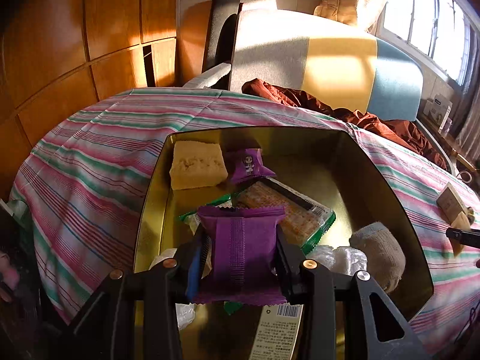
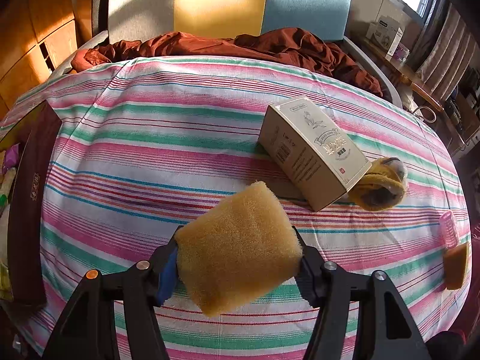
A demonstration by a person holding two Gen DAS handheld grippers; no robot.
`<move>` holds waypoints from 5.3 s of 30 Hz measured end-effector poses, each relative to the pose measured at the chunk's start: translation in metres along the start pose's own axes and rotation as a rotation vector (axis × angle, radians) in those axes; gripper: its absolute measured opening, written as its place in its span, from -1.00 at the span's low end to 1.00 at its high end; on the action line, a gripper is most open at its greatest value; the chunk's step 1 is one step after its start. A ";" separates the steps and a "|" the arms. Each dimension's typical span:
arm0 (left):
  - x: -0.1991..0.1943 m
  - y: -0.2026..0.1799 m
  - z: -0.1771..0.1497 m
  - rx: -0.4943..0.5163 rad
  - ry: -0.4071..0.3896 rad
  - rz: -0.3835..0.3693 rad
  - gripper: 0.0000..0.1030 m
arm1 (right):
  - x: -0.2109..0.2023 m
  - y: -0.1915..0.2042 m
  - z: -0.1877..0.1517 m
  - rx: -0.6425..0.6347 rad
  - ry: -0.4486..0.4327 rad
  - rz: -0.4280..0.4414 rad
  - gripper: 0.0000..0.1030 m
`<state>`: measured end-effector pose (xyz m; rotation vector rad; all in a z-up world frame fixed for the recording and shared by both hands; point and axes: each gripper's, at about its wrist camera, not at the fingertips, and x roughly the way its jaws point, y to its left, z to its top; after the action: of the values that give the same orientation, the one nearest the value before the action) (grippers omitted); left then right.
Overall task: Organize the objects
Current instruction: 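Carry the purple snack into the gold tin and open the left tool, then lower the yellow sponge into the gold tin and open the right tool, then withdraw both tools from the tin toward the beige box and sock, then grasp the beige boxed product with the left tool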
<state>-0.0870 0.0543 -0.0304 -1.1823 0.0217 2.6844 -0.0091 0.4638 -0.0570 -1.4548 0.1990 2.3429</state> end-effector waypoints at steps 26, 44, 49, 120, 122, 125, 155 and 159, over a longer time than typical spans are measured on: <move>-0.017 0.049 -0.010 -0.117 0.007 -0.067 0.11 | -0.013 0.005 0.003 -0.012 -0.059 0.009 0.26; -0.052 0.045 -0.012 -0.067 -0.062 -0.088 0.15 | -0.056 0.091 0.006 -0.067 -0.124 0.248 0.26; -0.058 0.055 -0.015 -0.079 -0.075 -0.092 0.15 | -0.084 0.181 0.017 -0.220 -0.158 0.408 0.26; -0.080 -0.124 0.009 0.261 -0.076 -0.299 0.65 | -0.052 -0.181 -0.026 0.796 -0.168 -0.003 0.87; -0.076 -0.142 0.012 0.282 -0.061 -0.330 0.66 | -0.056 -0.187 -0.030 0.831 -0.187 0.012 0.87; -0.068 -0.169 0.018 0.290 -0.014 -0.392 0.66 | -0.058 -0.196 -0.037 0.887 -0.198 0.039 0.87; 0.118 -0.457 0.045 0.133 0.500 -0.521 0.99 | -0.065 -0.209 -0.048 0.980 -0.284 0.289 0.87; 0.140 -0.475 0.045 0.075 0.538 -0.473 0.99 | -0.063 -0.210 -0.049 0.987 -0.278 0.305 0.87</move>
<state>-0.1189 0.5488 -0.0692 -1.6101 -0.0665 1.8967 0.1376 0.6271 -0.0070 -0.6294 1.3386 2.0745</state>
